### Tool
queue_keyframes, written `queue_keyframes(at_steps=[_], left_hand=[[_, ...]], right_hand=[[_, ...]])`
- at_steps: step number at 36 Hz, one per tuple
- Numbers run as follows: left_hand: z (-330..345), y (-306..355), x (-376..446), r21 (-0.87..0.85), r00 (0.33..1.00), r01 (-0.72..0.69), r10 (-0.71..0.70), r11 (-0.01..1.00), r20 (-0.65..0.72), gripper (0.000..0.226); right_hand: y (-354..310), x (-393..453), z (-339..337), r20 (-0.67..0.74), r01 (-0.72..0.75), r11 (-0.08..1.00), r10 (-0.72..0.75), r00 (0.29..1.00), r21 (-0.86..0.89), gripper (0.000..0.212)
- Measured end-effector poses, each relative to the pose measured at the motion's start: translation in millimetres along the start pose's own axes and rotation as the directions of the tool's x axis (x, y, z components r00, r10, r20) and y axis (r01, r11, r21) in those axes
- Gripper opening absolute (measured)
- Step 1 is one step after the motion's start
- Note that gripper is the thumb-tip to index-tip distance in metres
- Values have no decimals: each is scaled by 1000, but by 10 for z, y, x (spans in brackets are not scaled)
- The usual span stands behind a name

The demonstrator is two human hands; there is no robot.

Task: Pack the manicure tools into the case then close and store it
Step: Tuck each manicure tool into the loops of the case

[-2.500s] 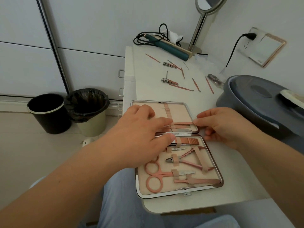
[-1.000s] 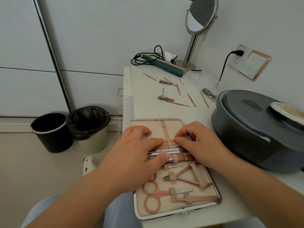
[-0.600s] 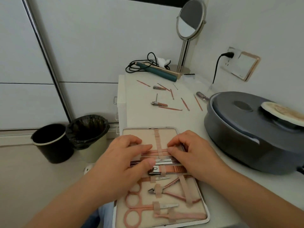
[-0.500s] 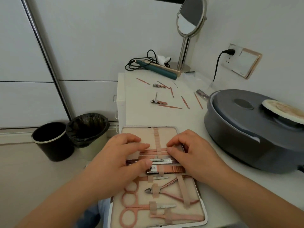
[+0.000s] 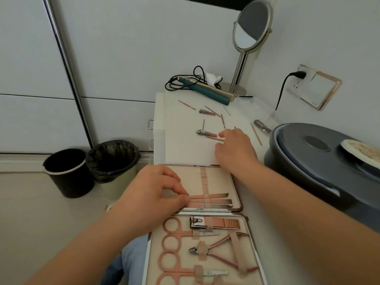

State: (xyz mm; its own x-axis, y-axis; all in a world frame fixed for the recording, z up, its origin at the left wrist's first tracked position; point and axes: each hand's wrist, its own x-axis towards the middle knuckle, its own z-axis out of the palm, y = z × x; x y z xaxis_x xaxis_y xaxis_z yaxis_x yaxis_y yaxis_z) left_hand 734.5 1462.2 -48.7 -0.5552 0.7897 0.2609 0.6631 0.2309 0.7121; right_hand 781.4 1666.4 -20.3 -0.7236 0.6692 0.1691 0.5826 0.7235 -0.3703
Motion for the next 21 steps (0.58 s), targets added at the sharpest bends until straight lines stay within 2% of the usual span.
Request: queue_keyframes(at_steps=[3, 7, 14, 21], left_hand=[[21, -77, -126, 3, 999, 29, -29, 1000, 28, 14], [81, -40, -139, -13, 999, 20, -20, 1000, 29, 10], [126, -5, -140, -20, 1000, 7, -7, 1000, 5, 8], [143, 60, -79, -83, 996, -9, 1, 996, -95, 18]], right_hand=[[-64, 17, 108, 87, -101, 990, 110, 990, -102, 36], [-29, 68, 68, 199, -167, 971, 199, 960, -169, 18], [37, 22, 9, 197, -77, 943, 147, 969, -325, 24], [23, 161, -144, 179, -95, 937, 163, 970, -337, 23]])
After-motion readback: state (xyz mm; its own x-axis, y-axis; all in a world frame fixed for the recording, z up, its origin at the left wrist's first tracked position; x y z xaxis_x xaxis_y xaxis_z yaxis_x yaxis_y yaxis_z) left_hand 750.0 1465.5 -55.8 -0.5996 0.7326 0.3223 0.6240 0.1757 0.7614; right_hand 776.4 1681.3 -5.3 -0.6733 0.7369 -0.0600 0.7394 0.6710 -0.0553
